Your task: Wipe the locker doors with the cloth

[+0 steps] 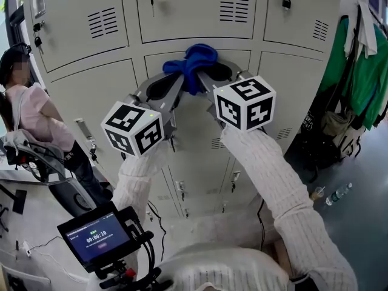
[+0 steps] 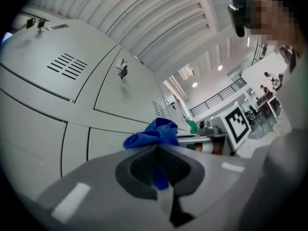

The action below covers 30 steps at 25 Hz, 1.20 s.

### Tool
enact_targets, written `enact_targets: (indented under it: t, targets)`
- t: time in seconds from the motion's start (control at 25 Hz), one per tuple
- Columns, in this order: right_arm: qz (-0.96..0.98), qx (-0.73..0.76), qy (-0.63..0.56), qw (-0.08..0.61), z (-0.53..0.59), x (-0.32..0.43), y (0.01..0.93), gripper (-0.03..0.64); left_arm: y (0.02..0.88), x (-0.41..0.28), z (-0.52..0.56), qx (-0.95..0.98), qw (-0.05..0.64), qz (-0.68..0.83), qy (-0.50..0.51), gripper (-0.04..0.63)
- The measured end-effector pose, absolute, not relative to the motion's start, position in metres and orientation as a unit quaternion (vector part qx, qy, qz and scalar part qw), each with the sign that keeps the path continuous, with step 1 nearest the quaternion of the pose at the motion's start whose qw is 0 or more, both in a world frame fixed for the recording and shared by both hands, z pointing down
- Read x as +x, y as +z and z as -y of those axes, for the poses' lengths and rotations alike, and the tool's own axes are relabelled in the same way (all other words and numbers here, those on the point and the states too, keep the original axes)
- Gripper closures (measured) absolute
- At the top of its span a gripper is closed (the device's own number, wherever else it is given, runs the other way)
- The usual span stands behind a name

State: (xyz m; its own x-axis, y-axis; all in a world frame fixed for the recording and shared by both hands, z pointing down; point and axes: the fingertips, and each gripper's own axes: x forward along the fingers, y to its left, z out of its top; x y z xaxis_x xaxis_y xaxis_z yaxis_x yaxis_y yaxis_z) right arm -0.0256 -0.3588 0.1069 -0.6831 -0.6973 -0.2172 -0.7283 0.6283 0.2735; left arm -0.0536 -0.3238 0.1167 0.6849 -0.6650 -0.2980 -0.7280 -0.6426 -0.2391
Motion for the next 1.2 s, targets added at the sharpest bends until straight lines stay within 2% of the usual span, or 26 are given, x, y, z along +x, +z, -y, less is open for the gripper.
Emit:
enact_targets:
  t: [0.24,0.4,0.56,0.88,1.2]
  targets:
    - [-0.903,-0.389,0.172,0.061,0.359,-0.025,0.110,0.566,0.121,-0.057,0.322,-0.900,0.174,-0.388,0.097,0.589]
    - [-0.900,-0.396,0.178,0.047,0.360,-0.026,0.126,0.566,0.138,-0.065,0.321,-0.898,0.162,-0.397,0.093,0.589]
    - [-0.892,-0.409,0.193,0.023,0.360,-0.028,0.151,0.566,0.166,-0.075,0.322,-0.897,0.133,-0.412,0.094,0.589]
    - [-0.903,-0.410,0.132,-0.003,0.363,-0.030,0.220,0.566,0.224,-0.081,0.318,-0.895,0.096,-0.430,0.077,0.589]
    - [-0.911,-0.405,0.064,-0.039,0.366,-0.031,0.294,0.568,0.291,-0.083,0.318,-0.894,0.015,-0.443,0.063,0.589]
